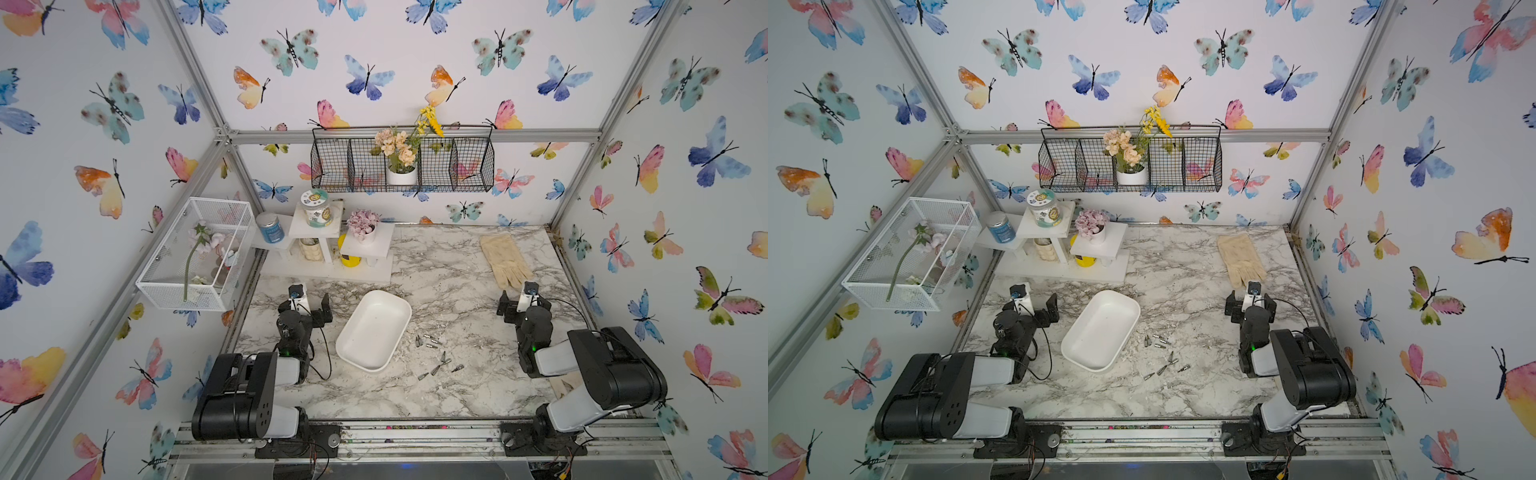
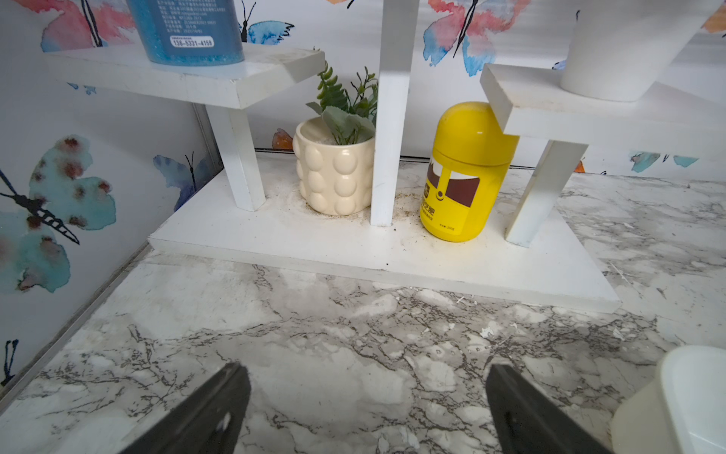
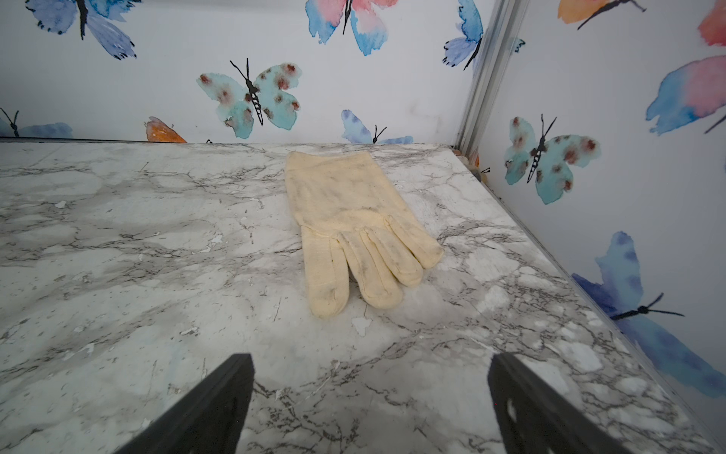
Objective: Put the bit on the desktop into the storage box
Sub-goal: Adjust the storage box at the center of the board.
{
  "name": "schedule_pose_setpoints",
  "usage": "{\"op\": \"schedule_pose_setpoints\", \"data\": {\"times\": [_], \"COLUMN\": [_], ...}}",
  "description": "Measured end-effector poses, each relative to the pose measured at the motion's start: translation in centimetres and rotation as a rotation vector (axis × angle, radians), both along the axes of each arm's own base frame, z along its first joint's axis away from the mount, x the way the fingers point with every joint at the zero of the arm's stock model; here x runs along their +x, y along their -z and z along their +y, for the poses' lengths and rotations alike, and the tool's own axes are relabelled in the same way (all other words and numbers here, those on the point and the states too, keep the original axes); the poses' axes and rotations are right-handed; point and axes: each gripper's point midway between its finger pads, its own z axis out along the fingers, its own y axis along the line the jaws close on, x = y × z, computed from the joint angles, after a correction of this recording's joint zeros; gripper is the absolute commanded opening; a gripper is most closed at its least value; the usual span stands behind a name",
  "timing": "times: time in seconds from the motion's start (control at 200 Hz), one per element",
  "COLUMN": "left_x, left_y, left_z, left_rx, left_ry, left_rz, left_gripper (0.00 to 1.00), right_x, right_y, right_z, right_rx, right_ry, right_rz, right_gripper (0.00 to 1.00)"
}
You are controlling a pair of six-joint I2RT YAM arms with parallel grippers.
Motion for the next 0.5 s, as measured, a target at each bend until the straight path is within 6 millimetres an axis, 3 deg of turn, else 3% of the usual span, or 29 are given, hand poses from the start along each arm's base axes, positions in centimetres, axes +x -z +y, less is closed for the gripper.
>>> {"op": "schedule_pose_setpoints", "data": {"times": [0.5], "left_x": [0.00], "left_y": [-0.03], "left_z": [0.12], "left_rx": [0.000], "left_ry": [-0.007], "left_rz": [-0.001], "left_gripper": [0.99], "right_x": [0.01], "right_y": [-0.08], "right_z": [0.00], "right_rx": [0.000], "right_ry": [0.000], "right_rz": [-0.003], "right_gripper": [0.98]}}
